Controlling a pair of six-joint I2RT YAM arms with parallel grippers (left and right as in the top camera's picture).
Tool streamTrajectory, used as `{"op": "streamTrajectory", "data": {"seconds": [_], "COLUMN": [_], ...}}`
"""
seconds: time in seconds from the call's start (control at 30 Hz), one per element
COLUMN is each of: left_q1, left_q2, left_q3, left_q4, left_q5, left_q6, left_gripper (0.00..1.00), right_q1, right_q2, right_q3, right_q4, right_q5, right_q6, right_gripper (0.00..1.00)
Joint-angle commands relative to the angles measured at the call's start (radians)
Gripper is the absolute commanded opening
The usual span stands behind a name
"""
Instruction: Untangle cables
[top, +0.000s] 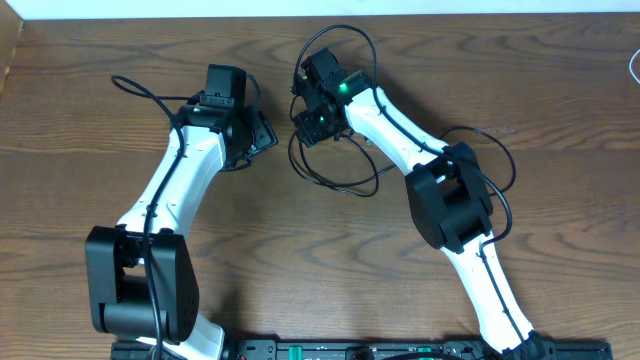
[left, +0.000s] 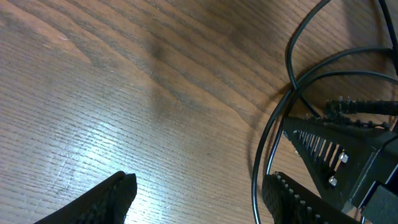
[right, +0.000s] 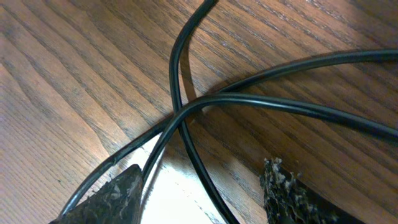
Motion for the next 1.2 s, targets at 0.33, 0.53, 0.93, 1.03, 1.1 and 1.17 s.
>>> {"op": "streamTrajectory", "data": {"seconds": [0.33,0.53,0.93,1.03,1.1,1.17], "left_q1": [0.001,0.001,0.001,0.001,0.001,0.001], "left_q2": [0.006,0.006,0.006,0.006,0.006,0.006], "left_q3": [0.006,0.006,0.006,0.006,0.006,0.006], "left_q4": [0.000,0.000,0.000,0.000,0.000,0.000], "left_q5": [-0.010,-0.010,-0.010,-0.010,-0.010,-0.010], "left_q6": [0.014,0.014,0.014,0.014,0.014,0.014], "left_gripper": [0.70,0.70,0.70,0.70,0.70,0.70], "right_q1": [0.023,0.040,0.080,0.090,0.098,0.104], "right_q2": [0.051,0.086,0.098,0.098,0.098,0.098], "right_q3": [-0.006,-0.006,-0.006,-0.006,-0.006,-0.006], "right_q4": [0.043,0.048,-0.029,-0.055,-0.072,-0.093], "right_q5": [0.043,0.134,0.178,0.180,0.183,0.188], "right_q6": [0.276,0.314,0.324,0.330,0.330,0.330], "right_gripper": [0.54,0.54,0.46,0.44,0.42,0.41]}}
